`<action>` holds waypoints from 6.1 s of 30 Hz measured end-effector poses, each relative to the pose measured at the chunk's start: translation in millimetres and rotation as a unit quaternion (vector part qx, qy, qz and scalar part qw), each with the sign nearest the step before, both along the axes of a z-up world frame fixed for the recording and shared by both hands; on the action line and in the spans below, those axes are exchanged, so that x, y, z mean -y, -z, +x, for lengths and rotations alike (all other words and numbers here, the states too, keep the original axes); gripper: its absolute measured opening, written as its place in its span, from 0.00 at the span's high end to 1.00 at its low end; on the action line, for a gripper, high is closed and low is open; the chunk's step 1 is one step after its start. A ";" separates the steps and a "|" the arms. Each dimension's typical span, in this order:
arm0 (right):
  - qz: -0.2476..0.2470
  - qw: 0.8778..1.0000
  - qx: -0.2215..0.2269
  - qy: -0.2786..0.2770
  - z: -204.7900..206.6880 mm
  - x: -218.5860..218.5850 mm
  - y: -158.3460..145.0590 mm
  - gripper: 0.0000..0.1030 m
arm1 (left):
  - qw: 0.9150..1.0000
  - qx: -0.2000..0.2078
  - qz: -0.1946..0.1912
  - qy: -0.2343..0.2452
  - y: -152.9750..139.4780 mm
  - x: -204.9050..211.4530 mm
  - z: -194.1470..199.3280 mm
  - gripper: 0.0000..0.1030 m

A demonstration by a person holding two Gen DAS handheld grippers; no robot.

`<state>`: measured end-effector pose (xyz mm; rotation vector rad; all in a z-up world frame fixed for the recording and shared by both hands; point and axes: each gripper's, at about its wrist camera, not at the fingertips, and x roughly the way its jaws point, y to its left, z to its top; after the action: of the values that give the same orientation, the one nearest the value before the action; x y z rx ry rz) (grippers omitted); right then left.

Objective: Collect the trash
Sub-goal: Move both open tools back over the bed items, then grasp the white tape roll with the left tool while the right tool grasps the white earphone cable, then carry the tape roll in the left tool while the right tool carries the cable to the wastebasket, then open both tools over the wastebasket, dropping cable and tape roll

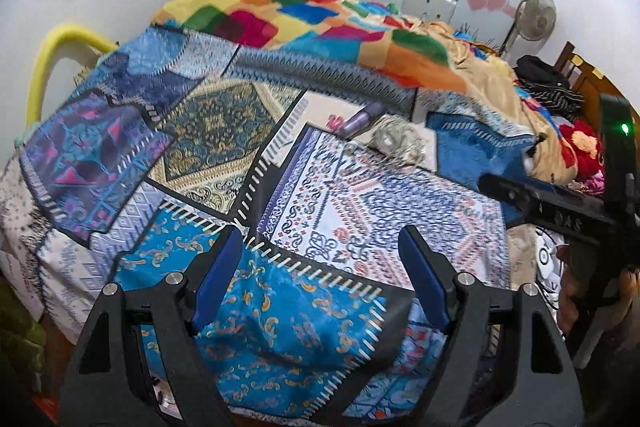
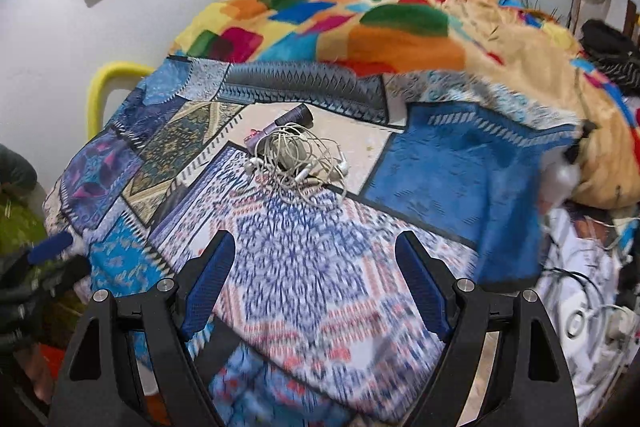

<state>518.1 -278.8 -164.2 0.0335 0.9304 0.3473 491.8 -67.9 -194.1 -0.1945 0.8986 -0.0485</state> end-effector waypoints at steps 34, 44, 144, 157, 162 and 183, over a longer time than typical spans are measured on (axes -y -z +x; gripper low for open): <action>0.033 0.998 -0.014 -0.043 5.0 9.6 21.3 0.95 | 0.999 -0.021 0.009 0.028 24.3 25.7 35.4 0.23; 0.018 0.999 -0.038 -0.003 -8.7 48.9 44.8 0.95 | 0.997 -0.016 0.002 0.080 24.8 70.3 81.4 0.23; 0.010 0.975 0.013 -0.224 -279.2 -192.8 -96.4 0.92 | 0.991 0.067 0.019 -0.117 -94.7 -167.3 -342.3 0.65; -0.030 0.958 -0.082 -0.274 -280.2 -283.9 -15.9 0.92 | 0.985 -0.015 -0.008 -0.171 -15.0 -231.9 -359.9 0.65; -0.055 0.950 -0.126 -0.282 -268.9 -316.5 24.5 0.92 | 0.980 -0.054 -0.027 -0.189 20.3 -249.8 -353.2 0.65; -0.106 0.909 -0.246 -0.319 -238.2 -394.3 123.6 0.51 | 0.958 -0.163 -0.061 -0.228 112.4 -285.3 -329.4 0.65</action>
<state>279.9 115.5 -287.8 -0.4115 1.4727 0.8689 162.4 217.5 -306.5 -0.5327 1.1602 0.3675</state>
